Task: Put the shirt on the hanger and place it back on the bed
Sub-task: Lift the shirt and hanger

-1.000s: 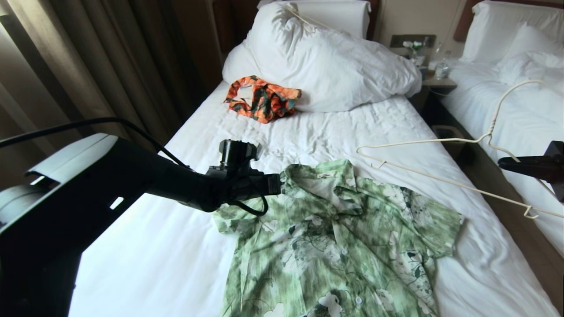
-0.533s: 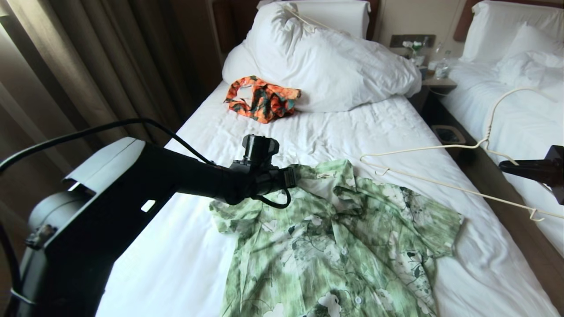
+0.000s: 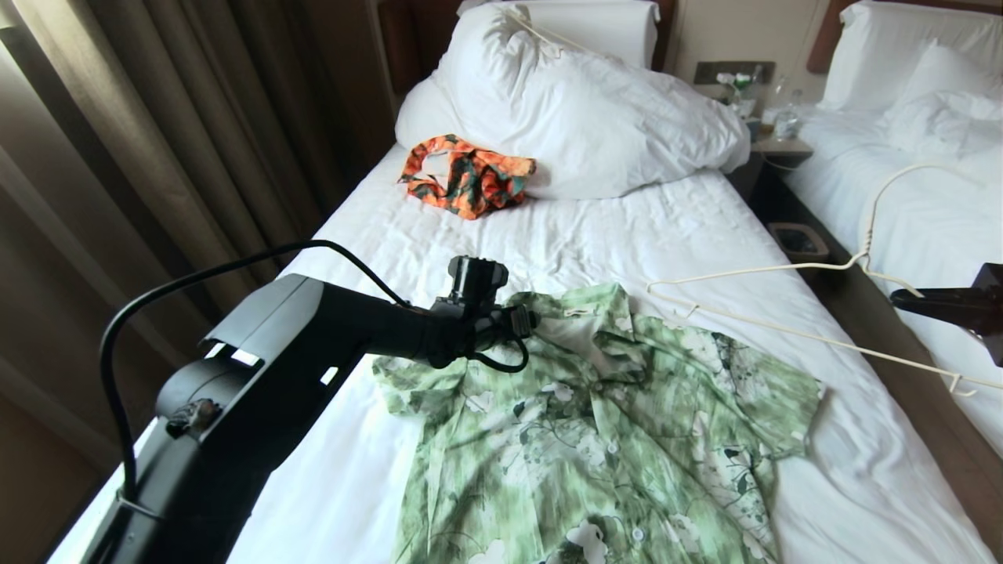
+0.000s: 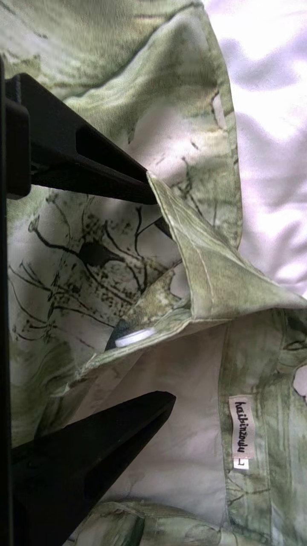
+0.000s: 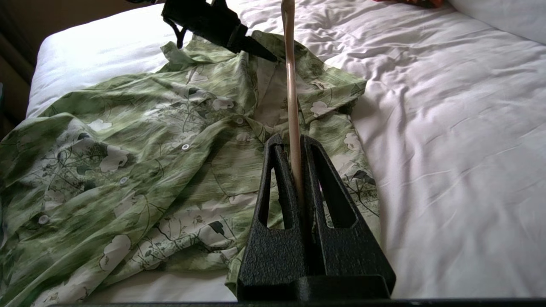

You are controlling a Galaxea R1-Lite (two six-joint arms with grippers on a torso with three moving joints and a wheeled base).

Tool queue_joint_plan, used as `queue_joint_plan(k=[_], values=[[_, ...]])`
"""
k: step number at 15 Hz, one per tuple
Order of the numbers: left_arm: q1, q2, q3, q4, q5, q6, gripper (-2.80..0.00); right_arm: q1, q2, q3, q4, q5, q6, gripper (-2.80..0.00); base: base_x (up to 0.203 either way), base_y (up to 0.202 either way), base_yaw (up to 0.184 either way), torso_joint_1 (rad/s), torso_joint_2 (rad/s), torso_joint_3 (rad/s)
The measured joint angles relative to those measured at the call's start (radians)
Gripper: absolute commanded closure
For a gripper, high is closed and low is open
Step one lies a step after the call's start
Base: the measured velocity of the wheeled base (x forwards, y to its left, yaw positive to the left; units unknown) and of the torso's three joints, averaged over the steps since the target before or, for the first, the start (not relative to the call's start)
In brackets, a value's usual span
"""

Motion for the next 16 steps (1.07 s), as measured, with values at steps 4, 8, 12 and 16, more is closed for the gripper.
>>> queue_joint_plan(k=[4, 8, 12, 16], values=[[0.006, 0.044, -0.050, -0.003, 0.038, -0.003, 0.00, -0.002, 0.012, -0.001, 0.000, 0.000, 0.000, 0.00, 0.000, 0.000, 0.000, 0.000, 0.00, 0.000], [0.006, 0.051, -0.053, -0.005, 0.043, -0.007, 0.00, 0.004, 0.026, -0.001, -0.001, 0.000, -0.001, 0.00, 0.000, 0.000, 0.000, 0.000, 0.00, 0.000], [0.008, 0.036, -0.052, -0.004, 0.044, -0.025, 0.00, 0.010, 0.034, 0.000, -0.001, 0.000, -0.003, 0.00, 0.000, 0.000, 0.000, 0.000, 0.00, 0.000], [-0.010, -0.062, 0.002, -0.004, 0.057, -0.090, 0.00, 0.054, 0.046, 0.009, -0.001, 0.000, -0.007, 0.00, 0.000, 0.000, 0.000, 0.000, 0.00, 0.000]])
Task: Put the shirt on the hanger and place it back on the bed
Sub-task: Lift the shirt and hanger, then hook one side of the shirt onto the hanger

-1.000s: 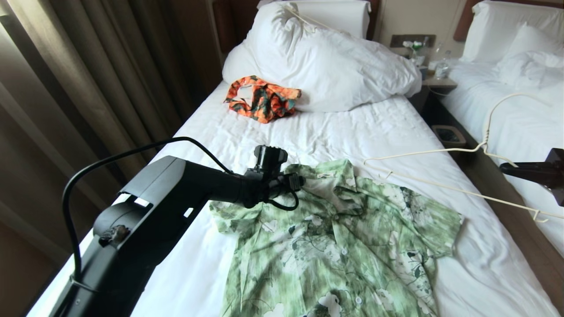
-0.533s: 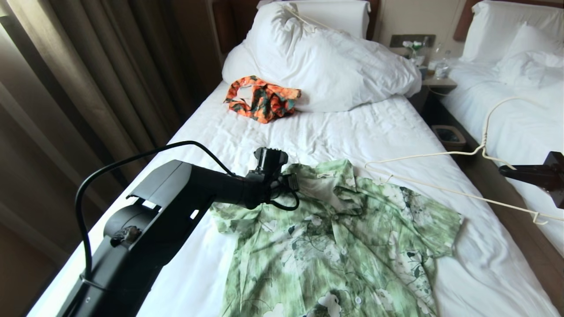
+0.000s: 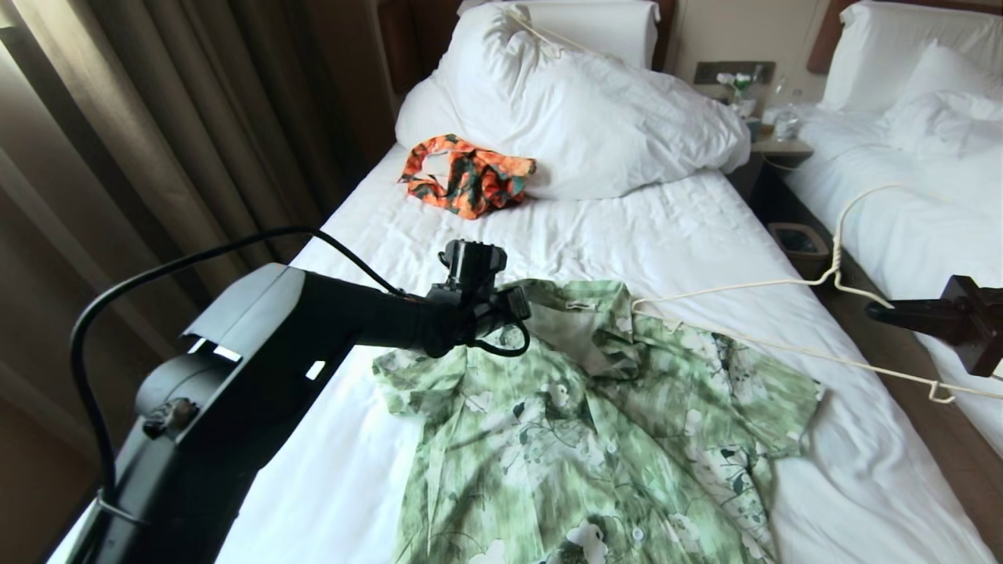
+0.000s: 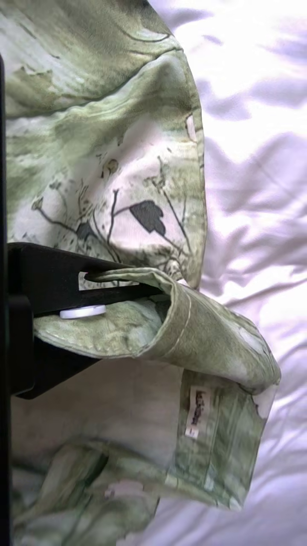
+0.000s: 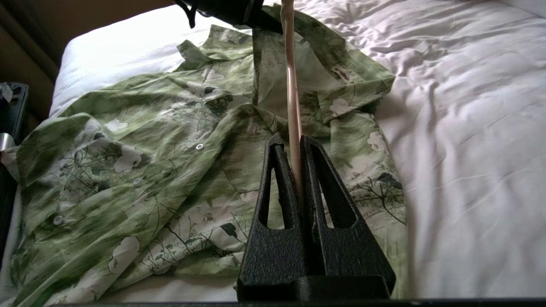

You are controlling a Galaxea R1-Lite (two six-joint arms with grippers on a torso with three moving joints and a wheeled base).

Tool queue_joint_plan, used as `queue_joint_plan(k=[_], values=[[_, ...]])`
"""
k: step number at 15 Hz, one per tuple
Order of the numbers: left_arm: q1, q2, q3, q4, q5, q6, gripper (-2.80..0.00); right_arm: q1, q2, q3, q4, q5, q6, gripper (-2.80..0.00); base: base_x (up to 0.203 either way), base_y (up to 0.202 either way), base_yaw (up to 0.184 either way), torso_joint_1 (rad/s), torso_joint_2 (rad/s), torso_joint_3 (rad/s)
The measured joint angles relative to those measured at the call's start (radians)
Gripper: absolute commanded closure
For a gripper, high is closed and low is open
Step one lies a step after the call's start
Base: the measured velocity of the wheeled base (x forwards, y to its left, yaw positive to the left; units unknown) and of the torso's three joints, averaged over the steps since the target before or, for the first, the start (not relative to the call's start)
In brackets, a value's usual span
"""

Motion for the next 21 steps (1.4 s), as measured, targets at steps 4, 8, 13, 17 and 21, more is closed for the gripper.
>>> queue_joint_plan(k=[4, 8, 13, 17, 21], values=[[-0.084, -0.137, 0.083, 0.001, 0.004, -0.007, 0.00, 0.086, 0.018, -0.006, 0.000, -0.001, 0.003, 0.00, 0.000, 0.000, 0.000, 0.000, 0.00, 0.000], [-0.190, -0.229, 0.114, 0.017, 0.025, -0.001, 0.00, 0.151, 0.034, -0.018, 0.003, -0.001, 0.007, 0.00, 0.000, 0.000, 0.000, 0.000, 0.00, 0.000], [-0.313, -0.282, 0.108, 0.045, 0.104, 0.025, 0.00, 0.179, 0.040, -0.020, 0.003, -0.001, 0.006, 0.00, 0.000, 0.000, 0.000, 0.000, 0.00, 0.000], [-0.341, -0.288, 0.116, 0.043, 0.141, 0.025, 0.00, 0.170, 0.032, -0.040, 0.005, 0.005, 0.007, 0.00, 0.000, 0.000, 0.000, 0.000, 0.00, 0.000], [-0.331, -0.275, 0.131, 0.034, 0.148, 0.022, 0.00, 0.145, 0.018, -0.044, 0.007, 0.018, 0.008, 0.00, 0.000, 0.000, 0.000, 0.000, 0.00, 0.000]])
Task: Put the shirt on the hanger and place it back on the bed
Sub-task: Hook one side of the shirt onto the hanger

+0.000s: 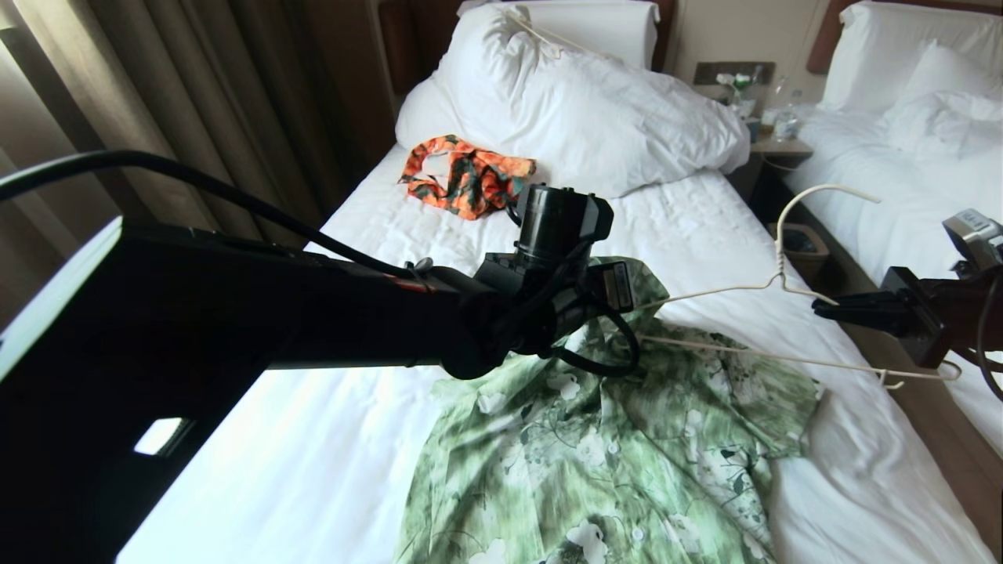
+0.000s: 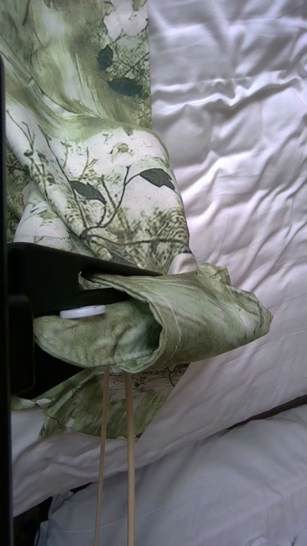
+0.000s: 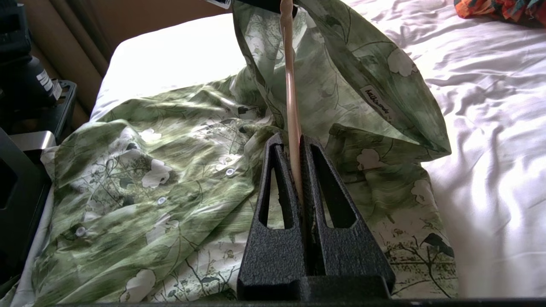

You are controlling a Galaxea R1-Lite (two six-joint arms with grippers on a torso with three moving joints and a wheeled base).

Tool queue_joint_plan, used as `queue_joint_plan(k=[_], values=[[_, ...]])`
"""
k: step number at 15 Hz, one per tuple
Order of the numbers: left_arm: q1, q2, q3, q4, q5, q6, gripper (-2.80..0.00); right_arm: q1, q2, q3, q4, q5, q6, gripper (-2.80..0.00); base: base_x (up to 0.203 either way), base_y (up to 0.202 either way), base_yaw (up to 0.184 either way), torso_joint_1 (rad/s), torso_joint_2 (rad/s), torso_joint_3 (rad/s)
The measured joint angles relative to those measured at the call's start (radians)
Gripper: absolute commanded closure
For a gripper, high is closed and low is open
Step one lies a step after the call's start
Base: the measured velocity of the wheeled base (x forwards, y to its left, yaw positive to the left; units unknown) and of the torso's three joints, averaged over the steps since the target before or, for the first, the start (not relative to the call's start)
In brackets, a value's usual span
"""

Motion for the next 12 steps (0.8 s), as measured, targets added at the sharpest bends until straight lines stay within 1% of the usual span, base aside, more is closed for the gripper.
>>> queue_joint_plan(k=[5, 7, 10, 12], values=[[-0.015, 0.017, -0.003, -0.027, 0.007, 0.003, 0.00, -0.008, -0.016, -0.002, 0.003, 0.005, 0.000, 0.00, 0.000, 0.000, 0.000, 0.000, 0.00, 0.000], [-0.037, 0.026, -0.024, -0.026, 0.007, 0.007, 0.00, -0.007, -0.017, -0.008, 0.003, 0.006, 0.001, 0.00, 0.000, 0.000, 0.000, 0.000, 0.00, 0.000], [-0.078, 0.066, -0.090, -0.021, 0.008, 0.015, 0.00, -0.006, -0.010, -0.034, 0.004, 0.007, 0.001, 0.00, 0.000, 0.000, 0.000, 0.000, 0.00, 0.000], [-0.094, 0.098, -0.162, -0.021, 0.009, 0.023, 0.00, -0.006, -0.003, -0.044, 0.011, 0.007, 0.009, 0.00, 0.000, 0.000, 0.000, 0.000, 0.00, 0.000]])
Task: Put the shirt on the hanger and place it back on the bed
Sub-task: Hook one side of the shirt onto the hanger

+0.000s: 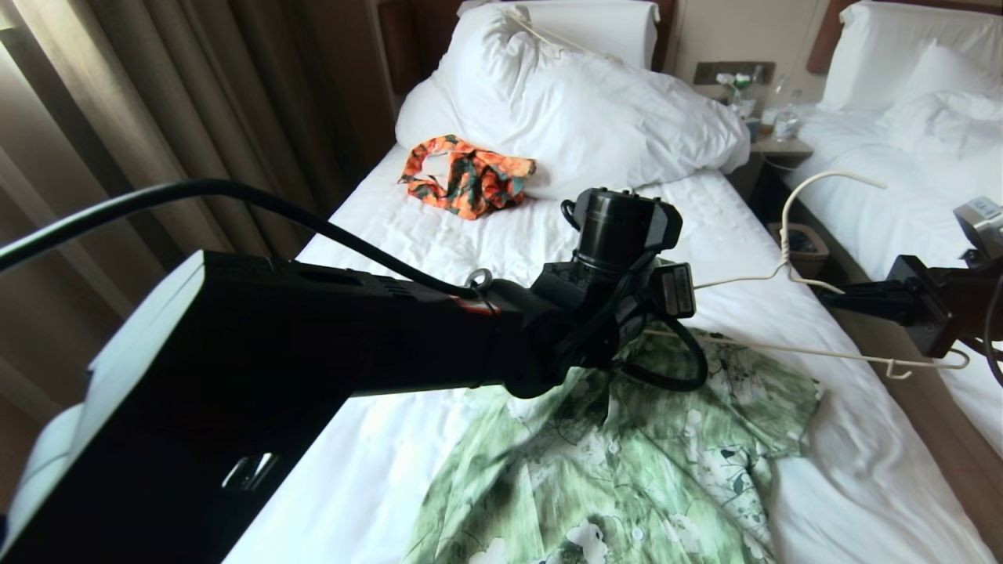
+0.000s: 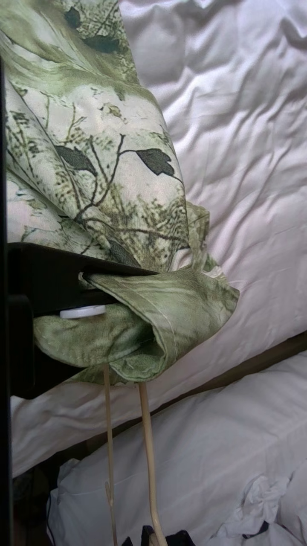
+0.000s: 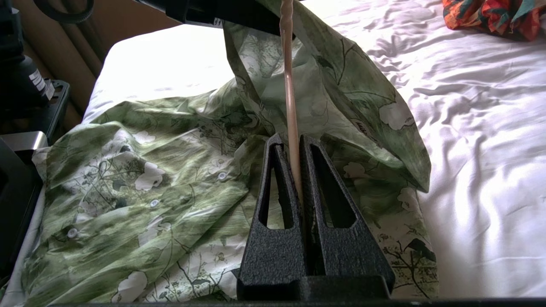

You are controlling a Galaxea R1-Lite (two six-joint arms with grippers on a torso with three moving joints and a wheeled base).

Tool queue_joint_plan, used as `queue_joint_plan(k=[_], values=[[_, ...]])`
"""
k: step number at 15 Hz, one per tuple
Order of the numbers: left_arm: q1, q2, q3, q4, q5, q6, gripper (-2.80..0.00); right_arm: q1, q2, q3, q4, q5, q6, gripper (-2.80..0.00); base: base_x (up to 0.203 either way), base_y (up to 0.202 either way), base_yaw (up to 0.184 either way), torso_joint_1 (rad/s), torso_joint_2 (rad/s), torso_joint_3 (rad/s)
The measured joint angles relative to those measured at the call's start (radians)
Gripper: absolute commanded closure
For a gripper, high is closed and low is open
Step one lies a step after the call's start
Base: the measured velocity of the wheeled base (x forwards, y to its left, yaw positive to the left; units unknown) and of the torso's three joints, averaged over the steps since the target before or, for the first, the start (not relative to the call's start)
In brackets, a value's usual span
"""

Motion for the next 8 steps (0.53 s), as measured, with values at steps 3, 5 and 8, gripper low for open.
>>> queue_joint_plan(k=[3, 5, 8], values=[[-0.006, 0.035, -0.097, -0.005, 0.033, 0.003, 0.00, 0.000, 0.004, -0.004, 0.000, 0.001, 0.018, 0.00, 0.000, 0.000, 0.000, 0.000, 0.00, 0.000], [-0.015, 0.042, -0.108, -0.005, 0.078, 0.002, 0.00, -0.001, 0.006, -0.011, 0.000, 0.001, 0.032, 0.00, 0.000, 0.000, 0.000, 0.000, 0.00, 0.000], [-0.069, 0.038, -0.077, -0.007, 0.168, 0.001, 0.00, -0.012, 0.012, -0.013, 0.001, 0.001, 0.042, 0.00, 0.000, 0.000, 0.000, 0.000, 0.00, 0.000]])
